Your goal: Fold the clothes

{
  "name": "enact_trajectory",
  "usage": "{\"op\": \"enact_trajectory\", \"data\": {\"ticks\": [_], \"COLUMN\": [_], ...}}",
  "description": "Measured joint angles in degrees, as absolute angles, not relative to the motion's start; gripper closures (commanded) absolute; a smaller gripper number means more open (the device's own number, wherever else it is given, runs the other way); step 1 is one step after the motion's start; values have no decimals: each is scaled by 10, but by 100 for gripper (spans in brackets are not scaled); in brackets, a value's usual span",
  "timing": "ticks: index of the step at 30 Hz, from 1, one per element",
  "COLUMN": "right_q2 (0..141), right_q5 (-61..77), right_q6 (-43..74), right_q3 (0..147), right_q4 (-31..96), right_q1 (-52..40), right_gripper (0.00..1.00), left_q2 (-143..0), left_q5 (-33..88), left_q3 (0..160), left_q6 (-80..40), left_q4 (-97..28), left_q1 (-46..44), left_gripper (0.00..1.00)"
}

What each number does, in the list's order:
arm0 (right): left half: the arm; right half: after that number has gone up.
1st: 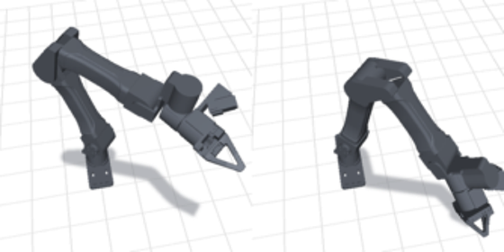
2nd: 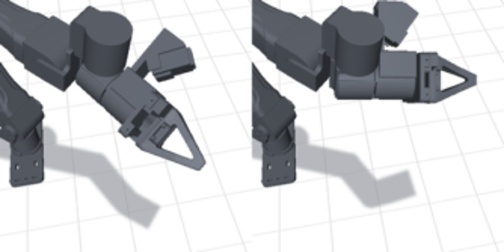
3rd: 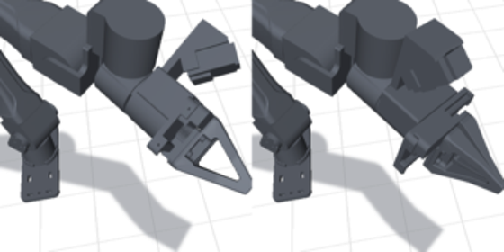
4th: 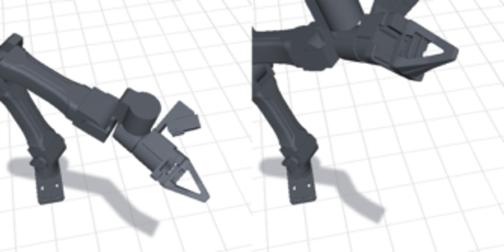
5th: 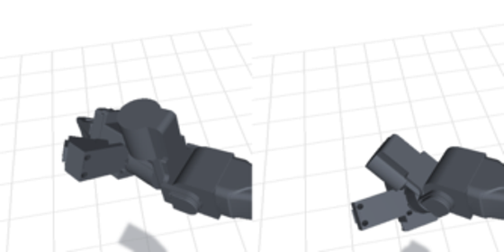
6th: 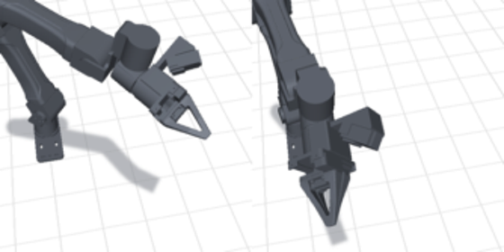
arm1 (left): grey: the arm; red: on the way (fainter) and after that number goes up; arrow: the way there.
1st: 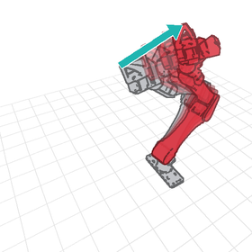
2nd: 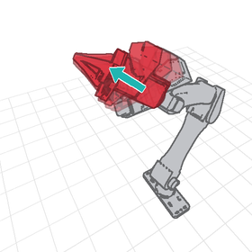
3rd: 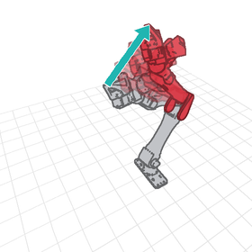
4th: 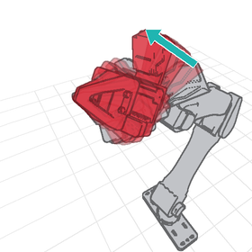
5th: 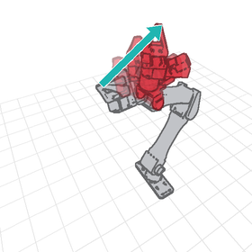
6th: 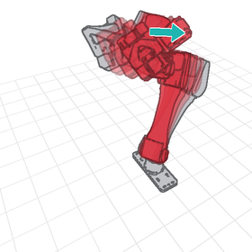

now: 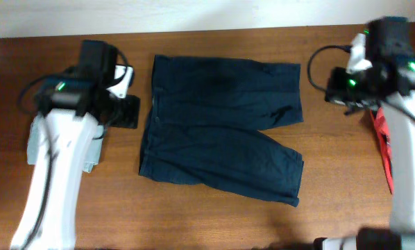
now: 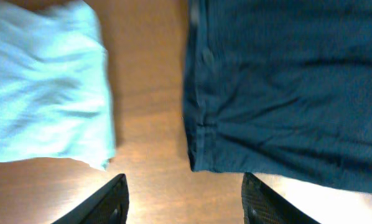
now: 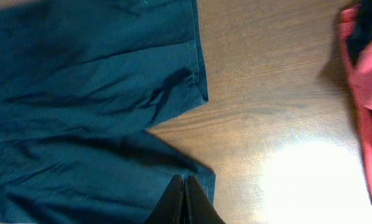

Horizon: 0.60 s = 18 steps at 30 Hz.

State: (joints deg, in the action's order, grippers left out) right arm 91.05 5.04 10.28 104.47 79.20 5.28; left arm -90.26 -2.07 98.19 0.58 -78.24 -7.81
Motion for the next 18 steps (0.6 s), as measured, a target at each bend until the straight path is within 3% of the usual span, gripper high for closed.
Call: {"op": "enact_trajectory", "data": {"ticks": [3,6,8,11,12,18], "right_q2": [834,756,707,643,625,635], "right_q5": [50,52,52,54,57,106], "right_q6": [103,107,119,150,164,187], "right_q3": [1044,1002,934,806,749,538], "right_q4": [817,827,823,793,788,725], "right_q1": [53,53,53,53,53,53], "right_gripper": [90,89,73,38,31,27], "left_q2": [-836,-800,-798,-801,-802,-802], "left_q5": [-39,-48,-48,-49,-47,-12], "left_q3": [976,902,836,739,716,550], "left_q6": [1,-7,-16,-33,-35,-46], "left_q4": [-765,-725,-707,-660,-650,-525], "left_q1": [-78,-78,-78,-78,-78,-78], "left_gripper": [42,34,29,22,20,17]}}
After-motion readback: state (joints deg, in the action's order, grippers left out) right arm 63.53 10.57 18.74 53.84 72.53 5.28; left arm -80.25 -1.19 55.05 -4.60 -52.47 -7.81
